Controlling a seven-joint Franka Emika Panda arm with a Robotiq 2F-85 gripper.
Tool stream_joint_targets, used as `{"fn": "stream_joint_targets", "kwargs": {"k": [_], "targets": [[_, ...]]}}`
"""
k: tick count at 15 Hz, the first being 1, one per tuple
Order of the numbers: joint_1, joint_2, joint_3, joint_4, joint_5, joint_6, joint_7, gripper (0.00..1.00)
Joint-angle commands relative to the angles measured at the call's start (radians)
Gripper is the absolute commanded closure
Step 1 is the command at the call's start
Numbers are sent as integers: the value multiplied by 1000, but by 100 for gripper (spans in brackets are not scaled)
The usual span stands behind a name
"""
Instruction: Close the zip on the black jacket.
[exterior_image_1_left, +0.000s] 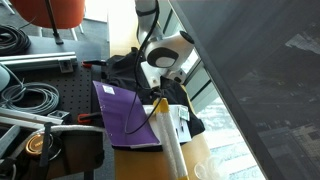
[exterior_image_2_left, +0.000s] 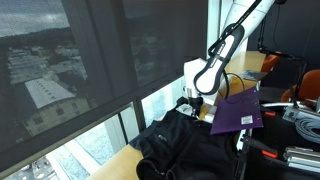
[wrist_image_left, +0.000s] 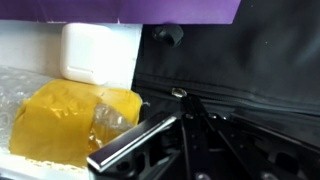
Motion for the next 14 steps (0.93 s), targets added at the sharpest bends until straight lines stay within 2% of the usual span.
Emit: {"fn": "stream_joint_targets", "kwargs": {"k": [1,6,14], "targets": [[0,3,4,34,-6,-32,-12,100],[13,0,5,37,-14,-32,-14,99],[77,-30,32,25,-12,-41,5,99]]}}
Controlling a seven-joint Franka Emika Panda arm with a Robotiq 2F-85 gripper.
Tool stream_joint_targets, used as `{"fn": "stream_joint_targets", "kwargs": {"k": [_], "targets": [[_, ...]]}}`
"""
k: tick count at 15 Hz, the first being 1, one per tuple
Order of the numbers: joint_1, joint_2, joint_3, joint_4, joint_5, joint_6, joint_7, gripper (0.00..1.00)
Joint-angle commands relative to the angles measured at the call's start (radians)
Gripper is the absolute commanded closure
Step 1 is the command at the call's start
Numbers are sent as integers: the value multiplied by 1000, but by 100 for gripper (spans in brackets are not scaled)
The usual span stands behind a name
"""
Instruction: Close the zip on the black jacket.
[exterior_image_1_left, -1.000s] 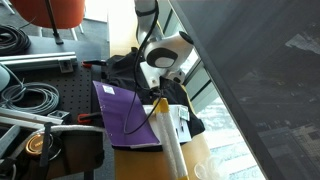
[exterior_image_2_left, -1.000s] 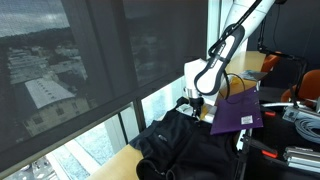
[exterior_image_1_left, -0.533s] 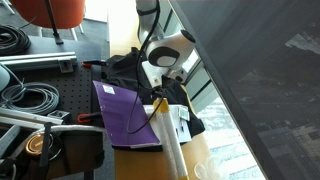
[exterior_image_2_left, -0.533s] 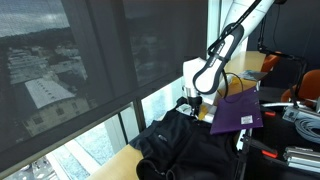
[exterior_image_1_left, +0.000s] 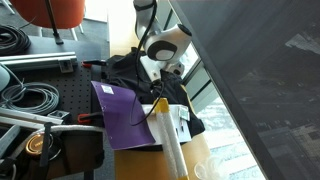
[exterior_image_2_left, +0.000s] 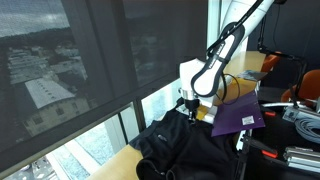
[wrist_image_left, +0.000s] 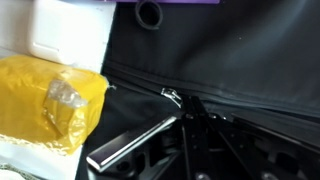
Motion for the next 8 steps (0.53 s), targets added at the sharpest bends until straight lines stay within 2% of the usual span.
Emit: {"fn": "stream_joint_targets", "kwargs": {"k": [1,8], "targets": [[37,-31,26,14,-6,-41,18,99],[115,-22,40,39,-18,-83,29,99]]}}
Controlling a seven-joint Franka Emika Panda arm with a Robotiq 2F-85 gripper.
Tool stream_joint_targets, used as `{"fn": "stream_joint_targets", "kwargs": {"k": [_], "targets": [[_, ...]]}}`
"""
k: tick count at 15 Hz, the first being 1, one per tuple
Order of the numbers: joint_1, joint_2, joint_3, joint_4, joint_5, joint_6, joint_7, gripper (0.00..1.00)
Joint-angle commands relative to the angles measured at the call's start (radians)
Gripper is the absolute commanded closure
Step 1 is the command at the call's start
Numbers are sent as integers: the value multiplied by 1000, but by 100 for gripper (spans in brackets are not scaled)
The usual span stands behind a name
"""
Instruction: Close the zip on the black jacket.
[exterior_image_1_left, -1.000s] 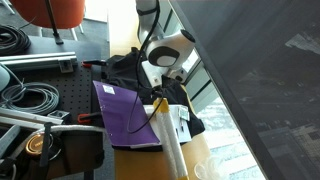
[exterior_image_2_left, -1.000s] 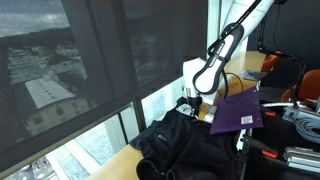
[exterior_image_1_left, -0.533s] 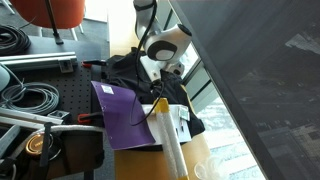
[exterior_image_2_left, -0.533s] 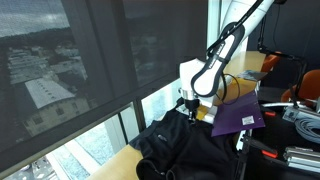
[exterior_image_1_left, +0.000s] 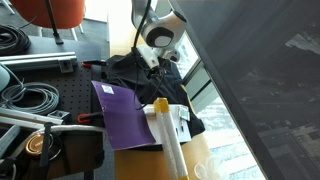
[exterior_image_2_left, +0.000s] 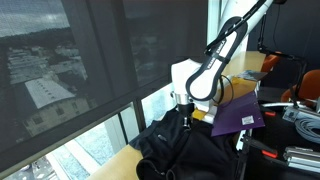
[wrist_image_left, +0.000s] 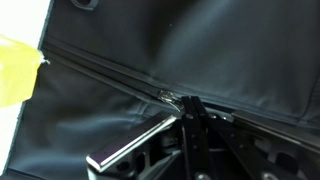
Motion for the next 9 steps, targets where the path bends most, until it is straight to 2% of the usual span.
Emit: {"fn": "stream_joint_targets", "kwargs": {"k": [1,6,9], "targets": [[29,1,21,30,-17,-36,21,99],[60,3,57,52,-9,-56,21,99],[86,2,82,76,-3,-125,35,99]]}}
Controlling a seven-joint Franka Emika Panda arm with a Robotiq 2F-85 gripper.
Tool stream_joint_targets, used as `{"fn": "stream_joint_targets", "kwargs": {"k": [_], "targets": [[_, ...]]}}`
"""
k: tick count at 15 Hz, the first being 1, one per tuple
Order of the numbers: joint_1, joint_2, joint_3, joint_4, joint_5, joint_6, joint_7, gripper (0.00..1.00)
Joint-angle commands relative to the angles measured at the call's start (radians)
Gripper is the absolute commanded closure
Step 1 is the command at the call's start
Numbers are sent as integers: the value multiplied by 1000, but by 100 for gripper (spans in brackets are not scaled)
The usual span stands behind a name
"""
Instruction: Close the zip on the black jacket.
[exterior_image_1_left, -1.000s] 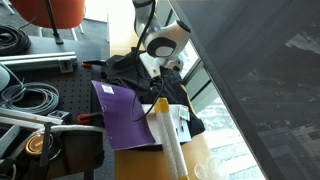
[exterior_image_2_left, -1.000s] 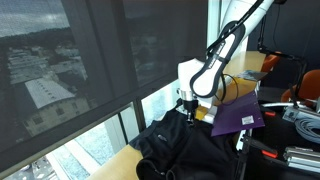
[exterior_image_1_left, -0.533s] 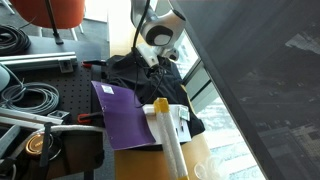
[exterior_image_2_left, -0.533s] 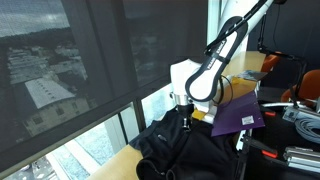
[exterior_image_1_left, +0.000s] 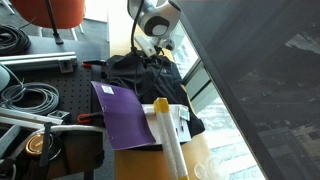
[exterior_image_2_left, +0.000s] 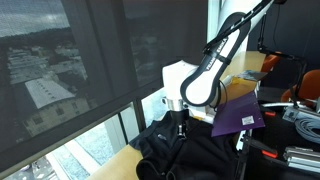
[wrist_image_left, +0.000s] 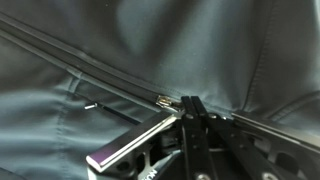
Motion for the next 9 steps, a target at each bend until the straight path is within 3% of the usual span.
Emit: {"fn": "stream_joint_targets", "kwargs": {"k": [1,9], "targets": [[33,1,40,48,4,-92,34,99],[79,36,99,137,20,-165,35,99]]}}
